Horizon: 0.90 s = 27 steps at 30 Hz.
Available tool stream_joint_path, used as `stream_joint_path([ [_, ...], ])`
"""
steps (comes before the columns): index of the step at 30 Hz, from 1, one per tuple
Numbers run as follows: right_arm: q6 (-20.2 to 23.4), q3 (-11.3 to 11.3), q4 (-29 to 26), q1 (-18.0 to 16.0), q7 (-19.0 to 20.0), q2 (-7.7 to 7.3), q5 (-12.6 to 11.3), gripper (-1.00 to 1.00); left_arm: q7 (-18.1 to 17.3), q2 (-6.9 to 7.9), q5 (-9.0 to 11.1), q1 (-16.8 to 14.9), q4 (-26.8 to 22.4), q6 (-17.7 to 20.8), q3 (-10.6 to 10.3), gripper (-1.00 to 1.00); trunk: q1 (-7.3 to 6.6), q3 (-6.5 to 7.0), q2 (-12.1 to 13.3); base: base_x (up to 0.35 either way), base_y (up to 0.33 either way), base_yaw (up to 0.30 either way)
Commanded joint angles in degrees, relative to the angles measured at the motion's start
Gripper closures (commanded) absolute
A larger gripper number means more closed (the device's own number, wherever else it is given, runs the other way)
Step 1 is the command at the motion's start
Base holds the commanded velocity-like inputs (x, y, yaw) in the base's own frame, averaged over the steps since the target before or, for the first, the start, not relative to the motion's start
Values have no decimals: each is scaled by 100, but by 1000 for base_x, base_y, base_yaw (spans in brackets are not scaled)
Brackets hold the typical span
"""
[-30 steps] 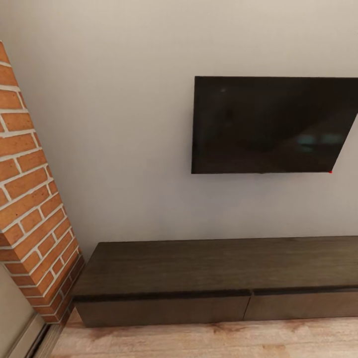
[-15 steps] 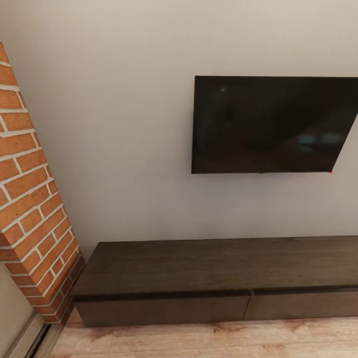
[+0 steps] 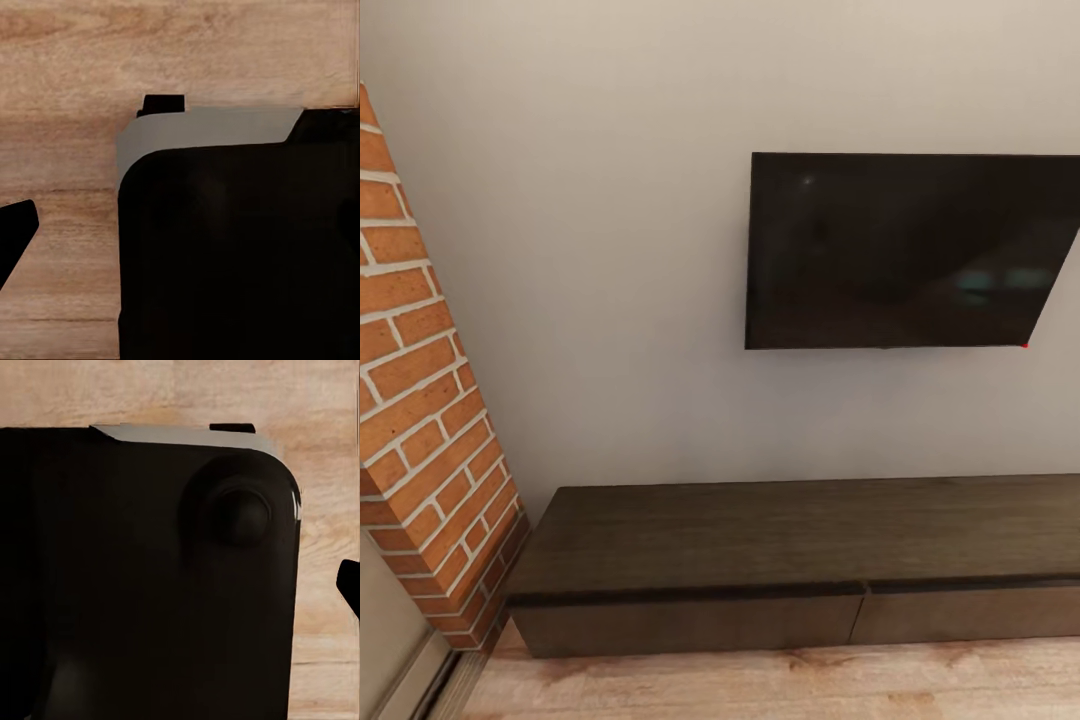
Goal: Place each of the two pumpkins and all three candles from the living room inside a cabinet in the living room (use any cabinet), then make sure every cabinet is closed, and position the cauldron so it is next to a table in the living room.
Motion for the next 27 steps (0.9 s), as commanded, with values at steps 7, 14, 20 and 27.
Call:
stream_joint_path([
  [7, 298, -5, -1258, -3, 448, -8, -776, -100, -521, -1, 444, 2, -2486, 2698, 7, -100, 0, -7, -3, 0, 0, 0],
  [14, 1318, -10, -2325, -17, 961, -31, -1802, -100, -894, -16, 815, -1, -4277, 4405, -1, -100, 0, -7, -3, 0, 0, 0],
  [20, 1460, -11, -2617, -198, 1007, -44, -2419, -100, -1081, -32, 1029, -32, -4763, 4676, -18, -100, 0, -7, -3, 0, 0, 0],
  [27, 1487, -11, -2674, -416, 1218, -60, -3256, -100, -1110, -46, 1430, -66, -5119, 4741, -41, -100, 0, -7, -3, 0, 0, 0],
])
